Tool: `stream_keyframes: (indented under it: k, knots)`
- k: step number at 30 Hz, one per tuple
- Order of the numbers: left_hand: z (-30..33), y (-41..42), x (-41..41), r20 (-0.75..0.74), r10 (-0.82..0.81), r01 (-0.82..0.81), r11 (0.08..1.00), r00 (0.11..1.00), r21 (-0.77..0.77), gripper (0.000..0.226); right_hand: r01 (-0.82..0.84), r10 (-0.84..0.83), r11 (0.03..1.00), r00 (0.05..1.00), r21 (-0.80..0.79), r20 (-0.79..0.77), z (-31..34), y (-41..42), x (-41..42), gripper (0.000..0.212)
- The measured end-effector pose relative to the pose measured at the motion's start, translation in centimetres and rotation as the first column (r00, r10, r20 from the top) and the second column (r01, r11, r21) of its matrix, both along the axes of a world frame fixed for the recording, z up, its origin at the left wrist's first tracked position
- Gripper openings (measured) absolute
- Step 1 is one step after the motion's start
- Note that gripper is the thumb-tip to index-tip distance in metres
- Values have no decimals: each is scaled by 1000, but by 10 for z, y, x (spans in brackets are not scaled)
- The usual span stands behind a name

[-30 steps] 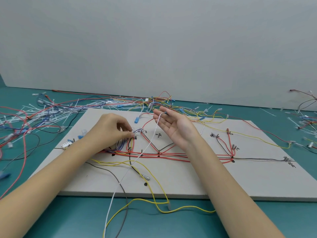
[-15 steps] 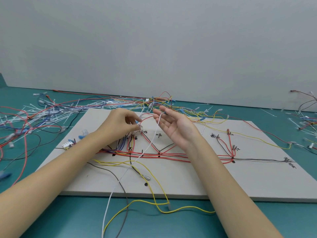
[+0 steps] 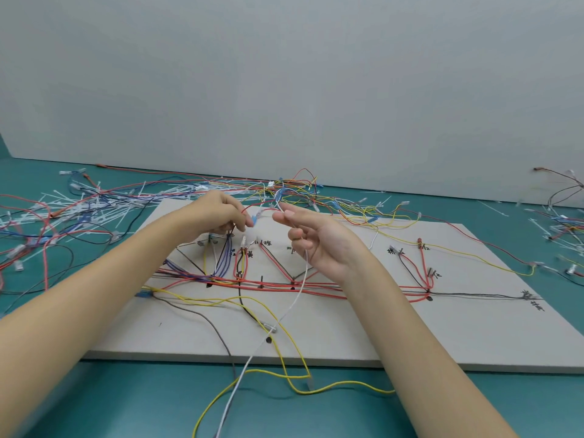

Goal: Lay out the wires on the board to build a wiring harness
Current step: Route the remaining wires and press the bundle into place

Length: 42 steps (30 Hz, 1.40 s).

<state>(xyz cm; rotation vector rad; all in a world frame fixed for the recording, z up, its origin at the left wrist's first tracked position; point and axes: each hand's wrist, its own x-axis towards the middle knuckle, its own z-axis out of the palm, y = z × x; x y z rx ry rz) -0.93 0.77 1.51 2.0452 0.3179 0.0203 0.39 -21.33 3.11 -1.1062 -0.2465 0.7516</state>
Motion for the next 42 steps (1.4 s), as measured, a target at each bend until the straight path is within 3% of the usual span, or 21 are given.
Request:
stream_keyframes:
  k: [3, 8, 17, 24, 32, 42]
  knots:
    - [7, 6, 3, -118, -65, 67, 998, 991, 13, 11, -8, 9, 1000, 1000, -12, 1, -2, 1, -3, 20]
    - [13, 14, 4, -154, -159, 165, 986, 975, 28, 12, -2, 2, 1000, 1000, -24, 10, -3, 2, -3, 18]
    - [2, 18, 0, 18, -95, 89, 971, 995, 221, 12, -4, 14, 987, 998, -162, 59, -7, 0, -6, 13]
    - [-9, 24, -4, 52, -17, 11, 992, 998, 123, 12, 9, 10, 975, 996, -223, 86, -10, 1, -9, 14]
    - [0, 27, 2, -116, 37, -29, 997, 993, 72, 21, 18, 4, 967, 996, -255, 85, -10, -2, -10, 6]
    - [-7, 25, -2, -25, 50, -48, 998, 998, 49, 11, 15, 31, 957, 988, -289, 154, -10, -2, -12, 8]
